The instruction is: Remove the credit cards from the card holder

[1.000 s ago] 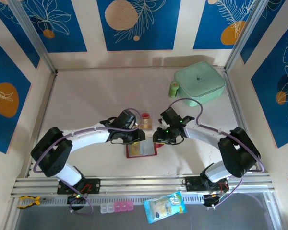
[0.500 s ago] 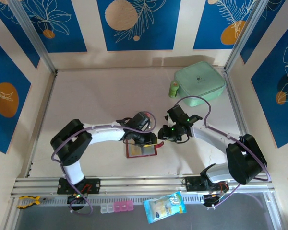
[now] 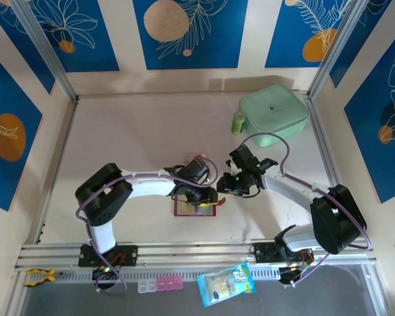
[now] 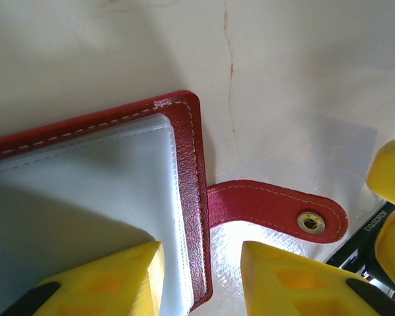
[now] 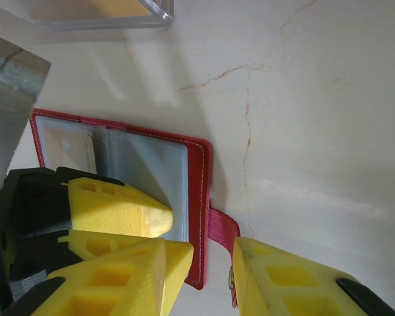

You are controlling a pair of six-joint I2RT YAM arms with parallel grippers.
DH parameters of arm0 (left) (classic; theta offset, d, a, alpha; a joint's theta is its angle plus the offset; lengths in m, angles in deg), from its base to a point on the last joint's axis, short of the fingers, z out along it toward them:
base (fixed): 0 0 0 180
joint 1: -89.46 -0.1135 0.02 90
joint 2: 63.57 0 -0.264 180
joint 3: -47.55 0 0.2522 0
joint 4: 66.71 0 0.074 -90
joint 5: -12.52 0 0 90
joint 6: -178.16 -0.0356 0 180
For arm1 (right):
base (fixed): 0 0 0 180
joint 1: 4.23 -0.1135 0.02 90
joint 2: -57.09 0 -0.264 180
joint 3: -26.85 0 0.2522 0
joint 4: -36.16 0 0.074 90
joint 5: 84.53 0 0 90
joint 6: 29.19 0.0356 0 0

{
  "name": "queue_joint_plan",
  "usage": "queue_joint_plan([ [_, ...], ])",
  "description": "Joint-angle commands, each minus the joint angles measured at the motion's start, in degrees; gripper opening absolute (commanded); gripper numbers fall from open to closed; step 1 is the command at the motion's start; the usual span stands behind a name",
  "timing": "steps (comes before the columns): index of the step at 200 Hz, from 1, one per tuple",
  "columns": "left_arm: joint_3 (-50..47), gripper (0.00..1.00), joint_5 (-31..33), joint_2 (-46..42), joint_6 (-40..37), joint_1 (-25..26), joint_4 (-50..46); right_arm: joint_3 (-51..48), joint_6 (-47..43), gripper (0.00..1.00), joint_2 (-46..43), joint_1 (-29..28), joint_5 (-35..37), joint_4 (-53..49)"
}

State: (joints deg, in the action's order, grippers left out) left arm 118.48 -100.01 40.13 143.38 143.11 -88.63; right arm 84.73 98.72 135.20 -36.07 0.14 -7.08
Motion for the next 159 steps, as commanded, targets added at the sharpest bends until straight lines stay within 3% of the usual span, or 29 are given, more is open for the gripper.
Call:
queue_joint_plan([
  [1,3.16,0.37,-0.74,0.83,-0.56,0.58,-1.42,0.24,-0.63,0.33,-1.37,0.37,-0.42,-1.83],
  [48,5.05,0.37,3.31,-2.31,-3.43,-0.07,-5.52,1.36,-0.09,0.33,-1.91,0.35,-1.98,-2.31],
  [159,-15.09,0.32,7.63,-18.04,-4.15,-9.75,-5.99,2.45,4.87,0.32,2.03,-2.15,-7.95,3.96],
])
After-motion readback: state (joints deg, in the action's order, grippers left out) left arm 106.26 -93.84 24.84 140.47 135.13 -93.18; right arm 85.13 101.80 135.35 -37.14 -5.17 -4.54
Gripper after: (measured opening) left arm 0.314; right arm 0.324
